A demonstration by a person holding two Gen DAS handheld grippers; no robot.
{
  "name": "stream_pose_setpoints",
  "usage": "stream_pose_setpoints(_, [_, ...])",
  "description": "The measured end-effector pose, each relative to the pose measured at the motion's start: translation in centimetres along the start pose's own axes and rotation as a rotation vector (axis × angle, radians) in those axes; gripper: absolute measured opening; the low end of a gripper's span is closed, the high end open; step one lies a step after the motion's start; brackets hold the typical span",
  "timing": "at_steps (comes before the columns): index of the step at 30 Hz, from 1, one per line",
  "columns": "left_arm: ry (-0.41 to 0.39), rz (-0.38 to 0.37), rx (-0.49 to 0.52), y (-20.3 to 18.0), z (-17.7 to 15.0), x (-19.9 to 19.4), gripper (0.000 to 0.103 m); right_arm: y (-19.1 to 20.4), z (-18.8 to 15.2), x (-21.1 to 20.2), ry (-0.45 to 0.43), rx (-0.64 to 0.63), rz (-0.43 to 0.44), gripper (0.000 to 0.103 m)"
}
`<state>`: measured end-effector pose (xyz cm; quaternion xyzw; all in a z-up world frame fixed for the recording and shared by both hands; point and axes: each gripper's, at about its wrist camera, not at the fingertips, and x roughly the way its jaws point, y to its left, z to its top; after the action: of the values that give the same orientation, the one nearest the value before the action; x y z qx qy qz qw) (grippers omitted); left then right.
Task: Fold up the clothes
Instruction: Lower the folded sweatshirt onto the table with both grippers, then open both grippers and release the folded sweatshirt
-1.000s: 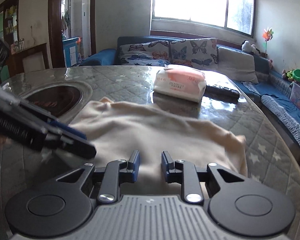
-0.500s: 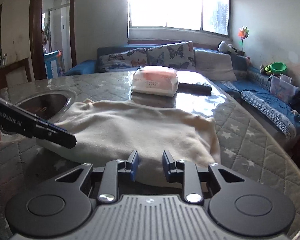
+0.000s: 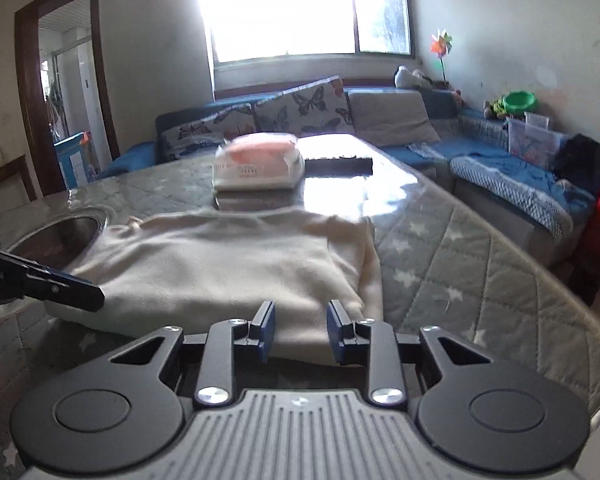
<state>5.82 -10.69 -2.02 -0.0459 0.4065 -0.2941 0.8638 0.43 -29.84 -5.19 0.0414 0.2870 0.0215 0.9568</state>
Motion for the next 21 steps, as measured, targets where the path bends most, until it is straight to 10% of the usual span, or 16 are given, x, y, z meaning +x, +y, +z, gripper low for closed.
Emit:
stream_pose_setpoints(8, [-0.003,0.008,0.003,-0.5,-0.1,-0.8,0.06,0.8,0.2,-1.5,-0.036,-0.005,0.024,0.052])
stream_pose_setpoints(21, [-0.056,0.032,0.059,-2.3,-1.7,-3.8,0.1,2.8,-0.5,-3.9,-0.074,-0.013,0.007,0.097])
